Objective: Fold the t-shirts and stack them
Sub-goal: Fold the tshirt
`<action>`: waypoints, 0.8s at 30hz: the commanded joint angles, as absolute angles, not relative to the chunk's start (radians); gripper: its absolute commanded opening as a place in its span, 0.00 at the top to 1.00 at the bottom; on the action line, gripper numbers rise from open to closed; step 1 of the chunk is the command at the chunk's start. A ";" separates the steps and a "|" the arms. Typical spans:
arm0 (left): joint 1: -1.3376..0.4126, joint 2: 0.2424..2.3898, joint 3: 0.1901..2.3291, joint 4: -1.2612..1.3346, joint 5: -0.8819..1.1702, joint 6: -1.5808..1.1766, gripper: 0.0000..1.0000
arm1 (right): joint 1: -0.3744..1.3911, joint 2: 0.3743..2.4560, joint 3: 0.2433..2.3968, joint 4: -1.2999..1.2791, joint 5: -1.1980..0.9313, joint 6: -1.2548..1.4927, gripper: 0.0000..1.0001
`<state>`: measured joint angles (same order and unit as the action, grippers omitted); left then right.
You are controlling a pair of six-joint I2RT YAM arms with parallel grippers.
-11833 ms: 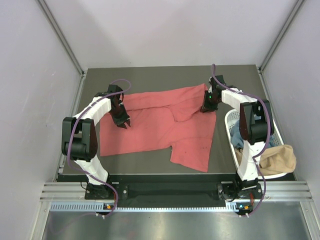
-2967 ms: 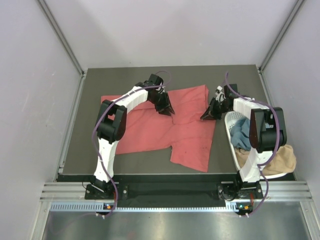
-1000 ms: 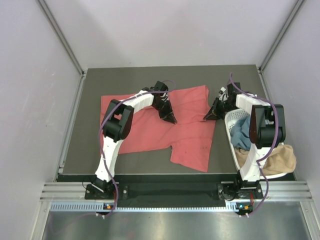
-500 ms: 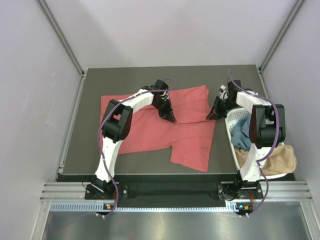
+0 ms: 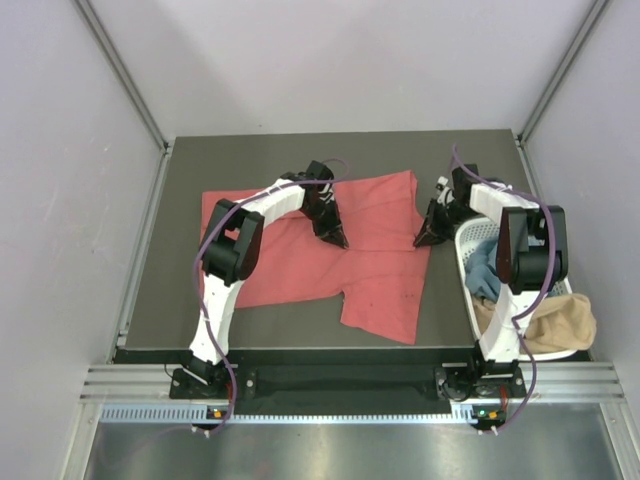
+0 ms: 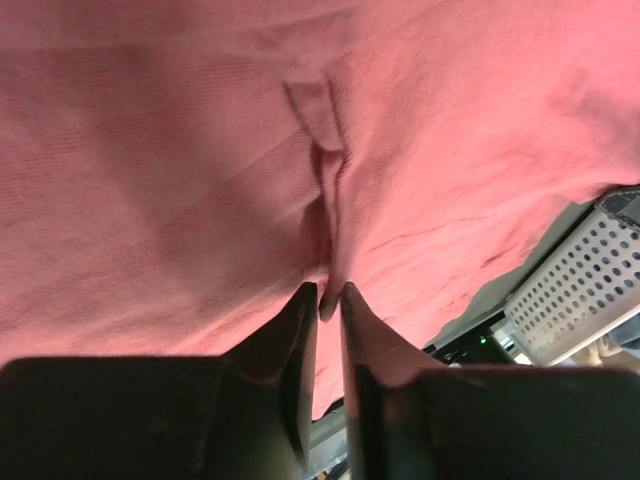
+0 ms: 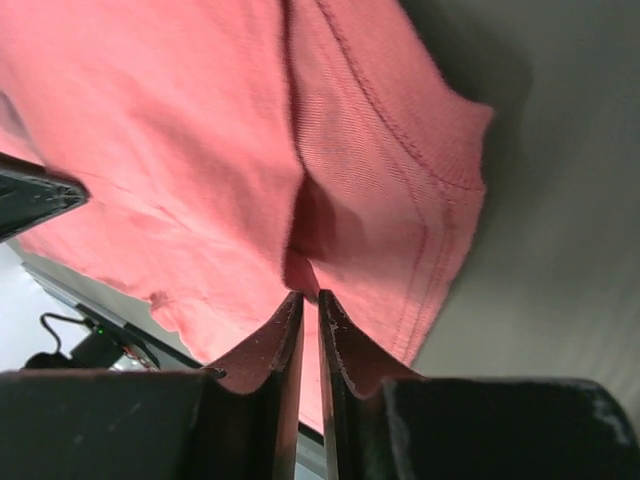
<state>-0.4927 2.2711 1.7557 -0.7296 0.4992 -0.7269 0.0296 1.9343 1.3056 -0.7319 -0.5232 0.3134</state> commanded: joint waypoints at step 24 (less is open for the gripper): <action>-0.266 1.993 1.717 -0.838 0.387 -0.529 0.63 | 0.054 2.269 1.943 -0.503 -0.433 0.393 0.63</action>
